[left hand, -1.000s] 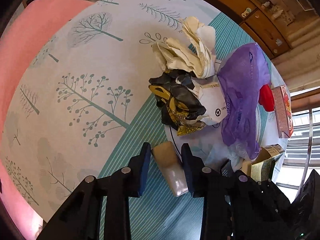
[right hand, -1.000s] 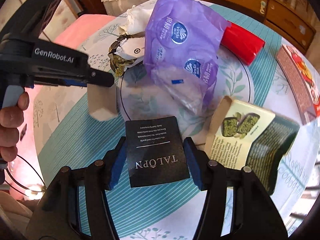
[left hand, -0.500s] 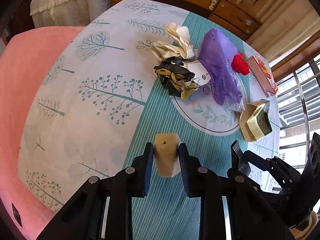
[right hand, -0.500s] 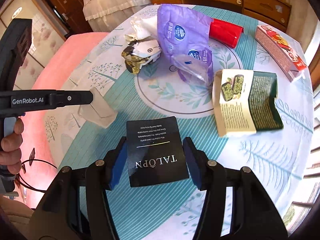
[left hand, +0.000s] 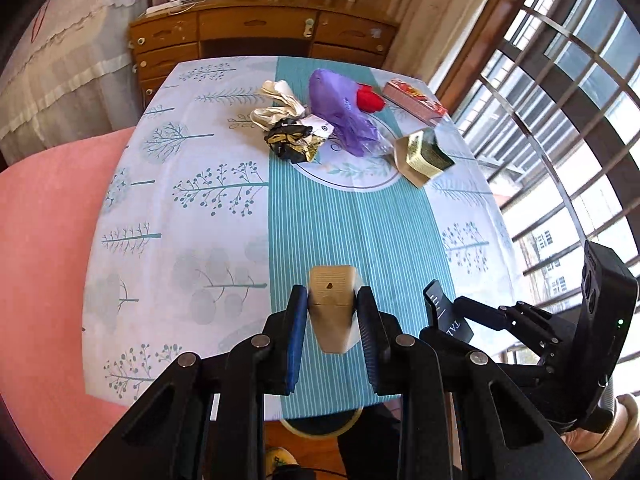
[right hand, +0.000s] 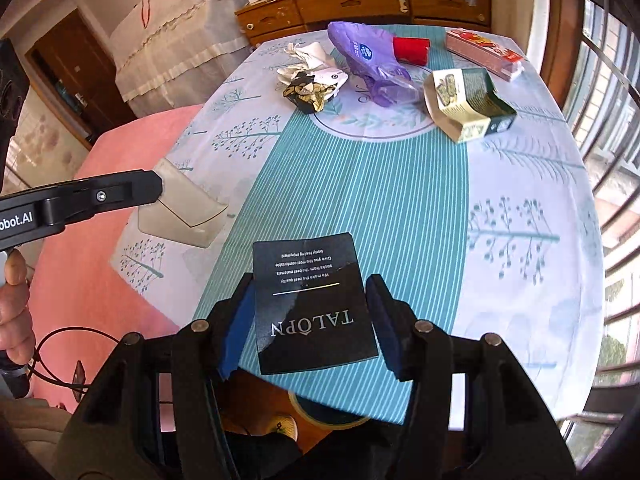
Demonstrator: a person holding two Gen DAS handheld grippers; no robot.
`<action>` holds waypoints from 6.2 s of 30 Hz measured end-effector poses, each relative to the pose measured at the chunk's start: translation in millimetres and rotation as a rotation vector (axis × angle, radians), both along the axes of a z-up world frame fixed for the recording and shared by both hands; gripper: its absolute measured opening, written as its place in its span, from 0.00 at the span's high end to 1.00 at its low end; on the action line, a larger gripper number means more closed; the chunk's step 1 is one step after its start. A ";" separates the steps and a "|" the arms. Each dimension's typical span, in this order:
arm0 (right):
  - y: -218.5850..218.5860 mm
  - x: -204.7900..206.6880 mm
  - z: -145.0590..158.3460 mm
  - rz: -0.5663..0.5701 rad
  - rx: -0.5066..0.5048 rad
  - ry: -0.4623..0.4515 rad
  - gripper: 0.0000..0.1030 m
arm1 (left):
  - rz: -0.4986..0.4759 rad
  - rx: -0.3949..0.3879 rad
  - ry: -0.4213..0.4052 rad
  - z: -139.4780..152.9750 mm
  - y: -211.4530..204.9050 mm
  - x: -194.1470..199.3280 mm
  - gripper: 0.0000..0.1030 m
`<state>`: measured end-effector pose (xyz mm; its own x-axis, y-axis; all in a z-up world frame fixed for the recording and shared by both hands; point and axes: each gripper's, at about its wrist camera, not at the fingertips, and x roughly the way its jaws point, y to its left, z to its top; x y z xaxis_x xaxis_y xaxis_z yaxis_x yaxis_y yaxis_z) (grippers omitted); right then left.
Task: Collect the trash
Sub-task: 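Carry card and sponge over the bin and open both grippers, then raise both tools back toward the table, then grasp the red plastic piece with the right gripper while the left grasps the purple bag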
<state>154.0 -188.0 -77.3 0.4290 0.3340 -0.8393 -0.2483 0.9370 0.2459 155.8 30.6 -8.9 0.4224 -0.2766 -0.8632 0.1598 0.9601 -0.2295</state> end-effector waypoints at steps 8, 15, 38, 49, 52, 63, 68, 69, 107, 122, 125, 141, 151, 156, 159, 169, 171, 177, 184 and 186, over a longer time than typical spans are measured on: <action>24.4 -111.3 -7.1 -0.142 0.011 0.036 0.50 | -0.141 -0.001 0.024 -9.8 13.7 -91.5 0.76; 37.2 -166.4 -40.9 -0.193 0.012 0.145 0.49 | -0.213 0.021 0.131 -48.8 10.3 -138.5 0.76; -19.9 -187.1 -345.0 -0.471 0.113 0.443 0.47 | -0.223 0.126 0.310 -340.1 -45.4 -143.5 0.76; -42.6 -169.2 -436.2 -0.536 0.165 0.504 0.31 | -0.229 0.210 0.299 -424.9 -64.1 -142.3 0.19; -47.7 -167.3 -446.3 -0.556 0.174 0.486 0.30 | -0.226 0.213 0.308 -438.7 -59.0 -138.2 0.14; -42.4 -175.5 -424.3 -0.542 0.163 0.463 0.30 | -0.178 0.213 0.278 -427.0 -46.3 -141.7 0.14; -34.7 -180.0 -399.3 -0.543 0.161 0.451 0.30 | -0.177 0.202 0.259 -399.1 -46.1 -151.1 0.14; -33.4 -180.8 -393.1 -0.545 0.163 0.449 0.30 | -0.176 0.200 0.254 -391.5 -45.3 -153.0 0.14; 44.1 -159.4 76.5 -0.348 0.205 -0.065 0.30 | -0.064 -0.038 -0.177 66.7 58.3 -145.1 0.14; 4.6 -31.8 119.9 -0.271 0.150 -0.147 0.39 | 0.047 -0.063 -0.145 90.2 42.1 -25.6 0.14; -17.8 18.5 115.1 -0.226 0.145 -0.161 0.47 | 0.097 -0.078 -0.124 81.8 26.8 16.0 0.14; -123.6 285.7 72.2 -0.028 0.129 -0.059 0.59 | 0.290 0.045 0.032 -1.5 -93.0 282.2 0.16; -115.9 382.1 12.2 0.047 0.154 0.027 0.59 | 0.332 0.119 0.153 -76.8 -109.9 359.3 0.27; -90.9 396.1 -14.0 0.166 0.036 0.020 0.59 | 0.332 0.130 0.194 -95.3 -111.7 371.0 0.40; -81.4 404.3 -27.2 0.217 -0.003 0.021 0.59 | 0.338 0.113 0.203 -99.4 -108.8 369.4 0.42; -45.2 400.1 -50.1 0.413 -0.152 -0.074 0.59 | 0.350 0.075 0.221 -100.3 -97.6 370.9 0.43; -35.2 396.4 -51.7 0.452 -0.195 -0.105 0.62 | 0.355 0.067 0.230 -101.4 -95.7 371.8 0.47; -18.6 397.3 -55.2 0.484 -0.198 -0.128 0.93 | 0.348 0.025 0.257 -107.2 -95.1 372.9 0.88; -30.6 378.7 -26.7 0.453 -0.116 -0.158 0.97 | 0.315 -0.008 0.180 -77.0 -105.5 359.8 0.98; -38.1 370.5 -14.2 0.422 -0.090 -0.167 0.97 | 0.305 -0.030 0.155 -62.9 -107.5 353.0 0.98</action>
<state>524.5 -226.1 -91.6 0.4027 0.4376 -0.8039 -0.6420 0.7611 0.0927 508.8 -76.9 -71.8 0.3544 -0.1839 -0.9168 -0.1730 0.9507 -0.2576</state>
